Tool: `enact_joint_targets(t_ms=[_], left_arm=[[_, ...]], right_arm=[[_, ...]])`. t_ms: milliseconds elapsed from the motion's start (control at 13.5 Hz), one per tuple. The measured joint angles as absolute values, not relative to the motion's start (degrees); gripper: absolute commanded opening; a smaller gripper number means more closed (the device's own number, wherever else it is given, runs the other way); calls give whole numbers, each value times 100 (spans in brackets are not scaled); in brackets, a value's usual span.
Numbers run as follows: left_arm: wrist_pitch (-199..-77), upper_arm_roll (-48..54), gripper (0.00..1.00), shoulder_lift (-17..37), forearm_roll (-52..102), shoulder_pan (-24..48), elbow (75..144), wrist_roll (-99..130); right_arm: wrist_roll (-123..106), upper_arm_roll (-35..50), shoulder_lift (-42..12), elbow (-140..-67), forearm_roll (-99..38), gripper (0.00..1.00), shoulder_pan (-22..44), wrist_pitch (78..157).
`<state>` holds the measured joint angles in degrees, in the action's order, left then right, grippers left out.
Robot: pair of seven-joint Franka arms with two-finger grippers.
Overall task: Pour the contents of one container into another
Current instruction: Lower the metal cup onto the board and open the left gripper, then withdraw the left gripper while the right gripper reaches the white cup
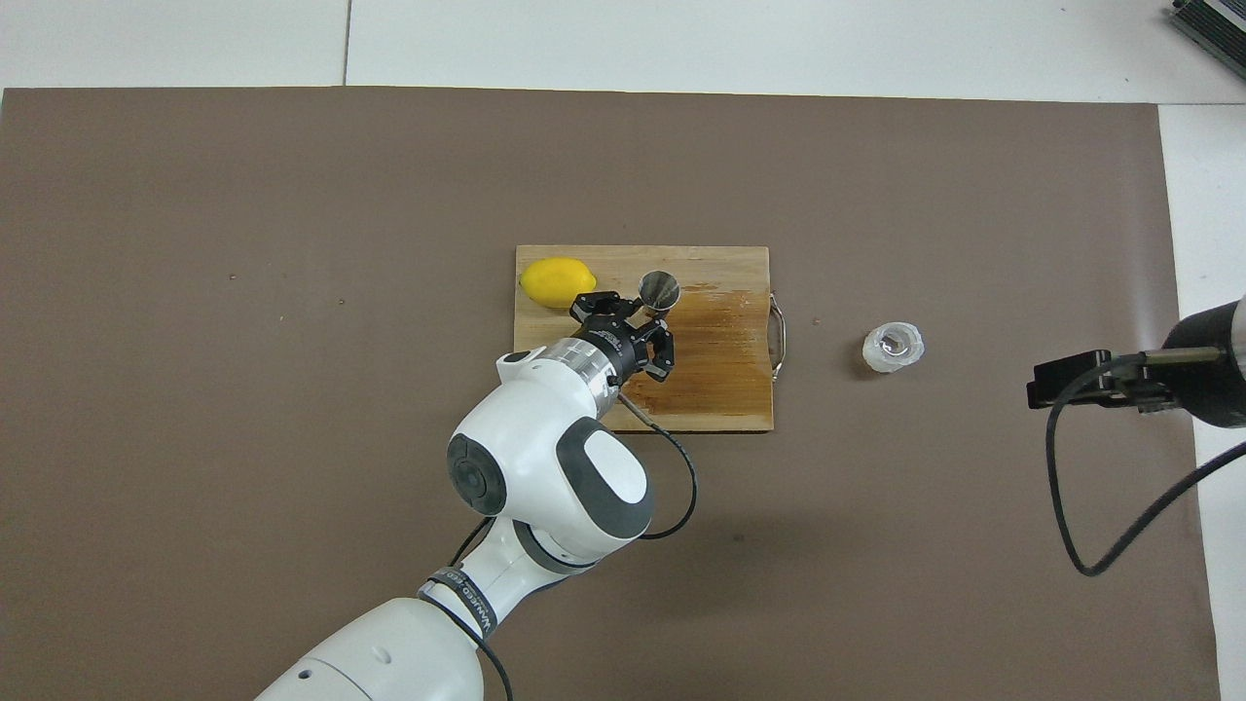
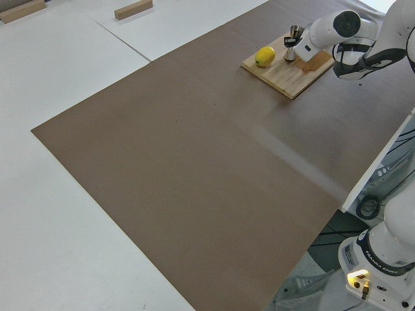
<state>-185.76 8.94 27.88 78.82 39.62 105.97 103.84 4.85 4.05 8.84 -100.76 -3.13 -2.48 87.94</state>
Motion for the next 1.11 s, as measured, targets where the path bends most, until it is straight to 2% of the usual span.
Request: enact_joint_targets(t_ms=[74,149,594,817,1115], left_arm=[[-18578,894,71,2788,7883,3962,10596,10387],[-18580,894,100,2788,7884,3962,10596,10387],[-18571,891,100,2758,7883,3952,10519,10383],[-18442,869,100,2491,7883,3889,10489,10377],[-18299,867,100,2164,7883,3792,10518,10373]], right_arm=[[485,405,884,-10076,-313,100,-248,8794],[485,405,884,-10076,-313,100,-248,8794],[485,411,893,-10072,-313,100,-244,8681],[401,467,934,-10061,-323,100,-217,8665],[-1181,411,935,-10075,-323,100,-292,8663]])
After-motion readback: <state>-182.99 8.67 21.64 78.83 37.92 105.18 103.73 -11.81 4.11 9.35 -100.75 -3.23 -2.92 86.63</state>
